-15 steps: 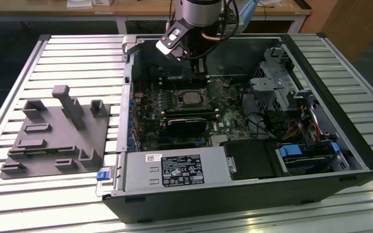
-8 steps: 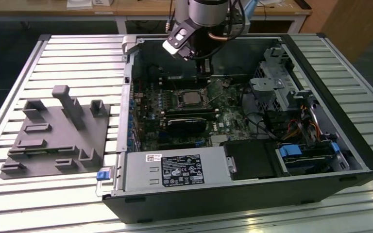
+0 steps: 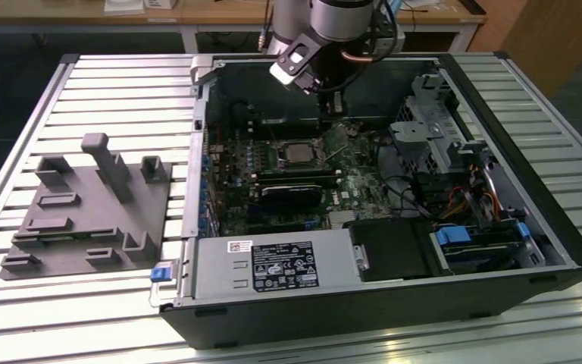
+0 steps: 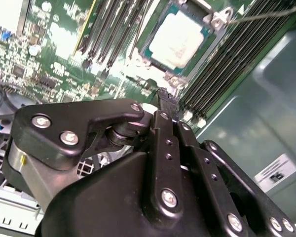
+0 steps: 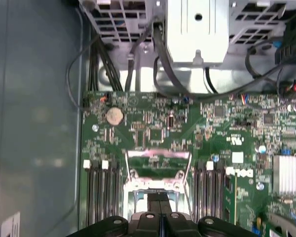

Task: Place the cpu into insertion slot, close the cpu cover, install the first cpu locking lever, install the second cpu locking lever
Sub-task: 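Close the cpu cover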

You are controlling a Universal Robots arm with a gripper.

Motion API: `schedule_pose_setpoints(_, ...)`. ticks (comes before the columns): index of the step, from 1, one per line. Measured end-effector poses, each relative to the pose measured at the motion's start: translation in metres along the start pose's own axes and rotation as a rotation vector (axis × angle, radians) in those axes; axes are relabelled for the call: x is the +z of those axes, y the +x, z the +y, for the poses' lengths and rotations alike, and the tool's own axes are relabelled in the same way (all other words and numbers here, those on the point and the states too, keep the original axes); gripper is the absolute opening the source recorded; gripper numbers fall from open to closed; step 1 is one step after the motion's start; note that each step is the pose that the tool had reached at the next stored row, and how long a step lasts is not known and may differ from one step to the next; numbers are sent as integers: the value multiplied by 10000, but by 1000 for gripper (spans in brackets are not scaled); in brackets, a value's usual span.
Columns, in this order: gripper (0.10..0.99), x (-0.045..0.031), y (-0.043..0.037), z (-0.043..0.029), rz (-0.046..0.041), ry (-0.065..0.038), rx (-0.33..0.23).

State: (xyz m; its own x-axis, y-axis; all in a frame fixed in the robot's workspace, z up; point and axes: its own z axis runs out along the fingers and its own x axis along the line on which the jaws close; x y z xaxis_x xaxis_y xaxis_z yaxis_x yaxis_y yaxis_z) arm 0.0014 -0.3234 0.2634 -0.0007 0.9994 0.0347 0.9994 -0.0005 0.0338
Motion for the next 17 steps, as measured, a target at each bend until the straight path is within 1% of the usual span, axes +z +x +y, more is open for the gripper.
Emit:
schedule_pose_setpoints(8, 106, 7, 0, 203, 1, 1, 1)
schedule_pose_setpoints(17, 106, 13, 0, 391, 0, 1, 0)
